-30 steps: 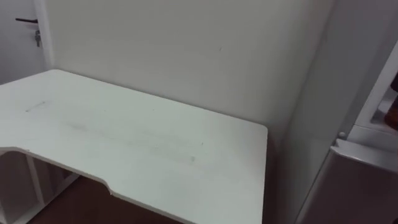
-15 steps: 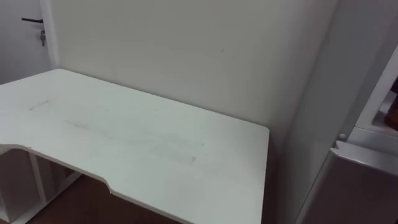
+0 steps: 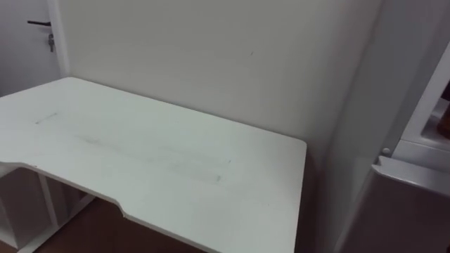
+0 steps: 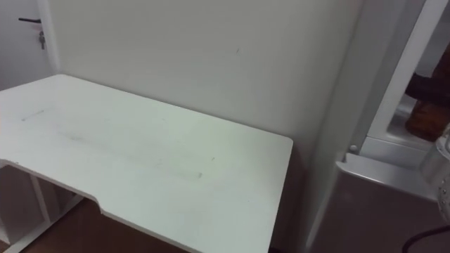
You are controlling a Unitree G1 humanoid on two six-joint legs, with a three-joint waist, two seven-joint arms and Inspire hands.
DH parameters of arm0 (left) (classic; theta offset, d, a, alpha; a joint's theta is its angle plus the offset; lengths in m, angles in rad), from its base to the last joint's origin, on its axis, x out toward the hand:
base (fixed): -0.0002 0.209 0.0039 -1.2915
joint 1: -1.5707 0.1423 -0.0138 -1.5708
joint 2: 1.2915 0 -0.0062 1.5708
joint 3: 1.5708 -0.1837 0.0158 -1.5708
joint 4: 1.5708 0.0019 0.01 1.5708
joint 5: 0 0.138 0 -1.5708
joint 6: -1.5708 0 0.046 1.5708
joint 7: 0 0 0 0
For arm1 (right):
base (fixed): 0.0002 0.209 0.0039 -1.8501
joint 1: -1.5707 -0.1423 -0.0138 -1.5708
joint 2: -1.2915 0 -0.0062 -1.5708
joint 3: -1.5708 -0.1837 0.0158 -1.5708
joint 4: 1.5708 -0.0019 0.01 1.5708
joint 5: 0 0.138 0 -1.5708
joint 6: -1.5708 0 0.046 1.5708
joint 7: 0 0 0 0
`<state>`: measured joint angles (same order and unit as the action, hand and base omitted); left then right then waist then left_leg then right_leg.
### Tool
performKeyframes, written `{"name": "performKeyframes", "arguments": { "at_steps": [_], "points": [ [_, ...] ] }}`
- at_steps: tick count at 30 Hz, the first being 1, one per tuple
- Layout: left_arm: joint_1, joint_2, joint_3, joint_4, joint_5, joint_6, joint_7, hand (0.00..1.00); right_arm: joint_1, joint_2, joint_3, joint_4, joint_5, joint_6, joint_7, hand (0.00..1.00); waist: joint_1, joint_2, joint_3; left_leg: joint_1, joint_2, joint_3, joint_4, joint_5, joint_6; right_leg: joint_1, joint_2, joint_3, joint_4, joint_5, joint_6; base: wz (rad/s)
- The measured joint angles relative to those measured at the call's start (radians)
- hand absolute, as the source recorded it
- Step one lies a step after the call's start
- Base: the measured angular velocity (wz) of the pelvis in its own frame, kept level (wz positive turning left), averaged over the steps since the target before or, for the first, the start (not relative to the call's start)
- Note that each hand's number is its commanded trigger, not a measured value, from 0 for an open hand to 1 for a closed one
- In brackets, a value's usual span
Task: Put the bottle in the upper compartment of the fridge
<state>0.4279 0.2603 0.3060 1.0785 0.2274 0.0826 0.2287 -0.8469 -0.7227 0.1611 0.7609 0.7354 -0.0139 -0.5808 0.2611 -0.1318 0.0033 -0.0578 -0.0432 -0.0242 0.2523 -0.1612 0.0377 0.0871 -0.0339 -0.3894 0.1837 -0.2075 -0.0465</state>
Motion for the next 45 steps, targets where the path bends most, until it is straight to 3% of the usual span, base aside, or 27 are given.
{"name": "performKeyframes", "arguments": {
  "at_steps": [4, 13, 28, 45],
  "points": [
    [-0.006, 0.0, -0.016, -0.002, -0.001, -0.001, 0.0, 0.0, 0.0, 0.0, 0.015, 0.015, 0.0, -0.003, -0.001, 0.0, 0.003, 0.005, 0.0053, -0.001, 0.0, 0.0, 0.005, 0.0, 0.0, -0.003, 0.001, 0.003, -0.012, 0.0, 0.0, 0.01],
    [-0.009, 0.0, -0.017, -0.031, 0.0, -0.018, 0.005, 0.0, 0.0, 0.0, 0.015, 0.038, 0.005, -0.025, 0.003, 0.0, 0.005, 0.005, 0.0073, -0.006, 0.001, 0.006, 0.005, 0.0, 0.0, -0.001, 0.002, 0.001, -0.012, 0.003, -0.001, 0.0],
    [-0.02, 0.0, -0.017, -0.039, -0.001, -0.026, 0.019, 0.0, 0.001, 0.0, 0.015, 0.057, 0.004, -0.042, 0.054, 0.0, 0.011, -0.001, 0.0035, 0.005, 0.004, 0.019, 0.001, 0.0, 0.0, -0.001, 0.001, 0.006, -0.015, 0.003, -0.002, -0.01],
    [-0.022, -0.012, -0.018, -0.039, 0.0, -0.04, 0.024, 0.0, 0.002, 0.0, 0.014, 0.04, 0.004, -0.042, 0.109, 0.0, -0.041, -0.014, -0.0012, 0.025, 0.005, 0.037, -0.023, 0.001, -0.001, 0.019, 0.003, 0.007, -0.029, 0.006, 0.001, 0.0]
  ]
}}
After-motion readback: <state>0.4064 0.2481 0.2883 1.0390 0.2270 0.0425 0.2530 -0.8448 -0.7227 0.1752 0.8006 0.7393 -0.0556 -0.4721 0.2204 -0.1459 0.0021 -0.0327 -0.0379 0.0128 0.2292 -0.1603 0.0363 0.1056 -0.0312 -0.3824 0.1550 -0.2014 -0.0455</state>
